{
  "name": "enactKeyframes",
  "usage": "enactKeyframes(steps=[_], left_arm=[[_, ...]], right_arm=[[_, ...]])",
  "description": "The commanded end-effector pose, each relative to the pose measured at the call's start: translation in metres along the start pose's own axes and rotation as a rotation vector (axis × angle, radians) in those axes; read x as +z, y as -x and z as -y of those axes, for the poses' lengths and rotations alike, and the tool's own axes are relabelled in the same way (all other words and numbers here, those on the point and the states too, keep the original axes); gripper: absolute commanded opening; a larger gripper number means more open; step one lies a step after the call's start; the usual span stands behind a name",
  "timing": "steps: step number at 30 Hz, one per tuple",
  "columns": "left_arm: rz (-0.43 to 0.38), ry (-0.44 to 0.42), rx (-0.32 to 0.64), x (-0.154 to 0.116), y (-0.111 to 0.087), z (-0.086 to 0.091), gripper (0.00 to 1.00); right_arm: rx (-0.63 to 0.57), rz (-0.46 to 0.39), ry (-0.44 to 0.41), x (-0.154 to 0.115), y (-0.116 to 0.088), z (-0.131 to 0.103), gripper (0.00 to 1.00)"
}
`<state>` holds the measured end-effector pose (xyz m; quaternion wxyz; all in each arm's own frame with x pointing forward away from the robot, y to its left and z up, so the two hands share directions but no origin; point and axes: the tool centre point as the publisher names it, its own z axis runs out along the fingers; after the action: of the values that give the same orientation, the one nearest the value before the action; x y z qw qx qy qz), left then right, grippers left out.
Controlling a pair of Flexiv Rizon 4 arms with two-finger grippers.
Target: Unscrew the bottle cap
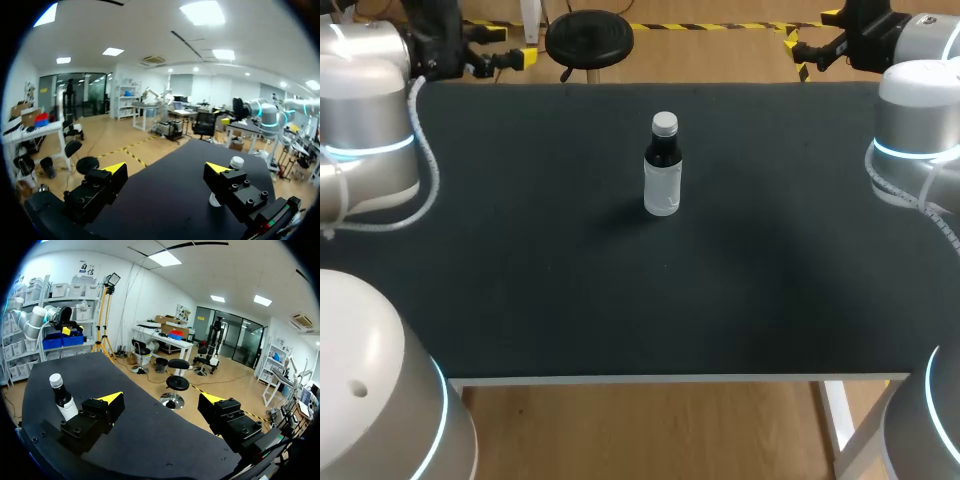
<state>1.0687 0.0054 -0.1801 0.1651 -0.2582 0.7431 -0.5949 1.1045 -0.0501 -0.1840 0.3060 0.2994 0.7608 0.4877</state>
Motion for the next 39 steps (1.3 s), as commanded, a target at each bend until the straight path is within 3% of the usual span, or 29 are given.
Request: enactKeyframes(steps=[1,9,16,34,39], left_arm=[[-0.13,-0.126,0.086,0.0,-0.004,-0.013,1.0],[-0.324,-0.201,0.174,0.014,-0.032,-0.03,1.0],[-0.464,-0.254,0.162,0.022,-0.061,-0.047,1.0],[-0.636,-0.224,0.097,0.069,-0.137,-0.075,1.0],[-0.676,-0.213,0.079,0.078,-0.15,-0.085,1.0]], right_arm=[[0.0,0.0,0.0,0.0,0.0,0.0,1.0],[0.0,0.0,0.0,0.0,0.0,0.0,1.0],[0.0,0.0,0.0,0.0,0.0,0.0,1.0],[0.0,0.0,0.0,0.0,0.0,0.0,1.0],[0.0,0.0,0.0,0.0,0.0,0.0,1.0]])
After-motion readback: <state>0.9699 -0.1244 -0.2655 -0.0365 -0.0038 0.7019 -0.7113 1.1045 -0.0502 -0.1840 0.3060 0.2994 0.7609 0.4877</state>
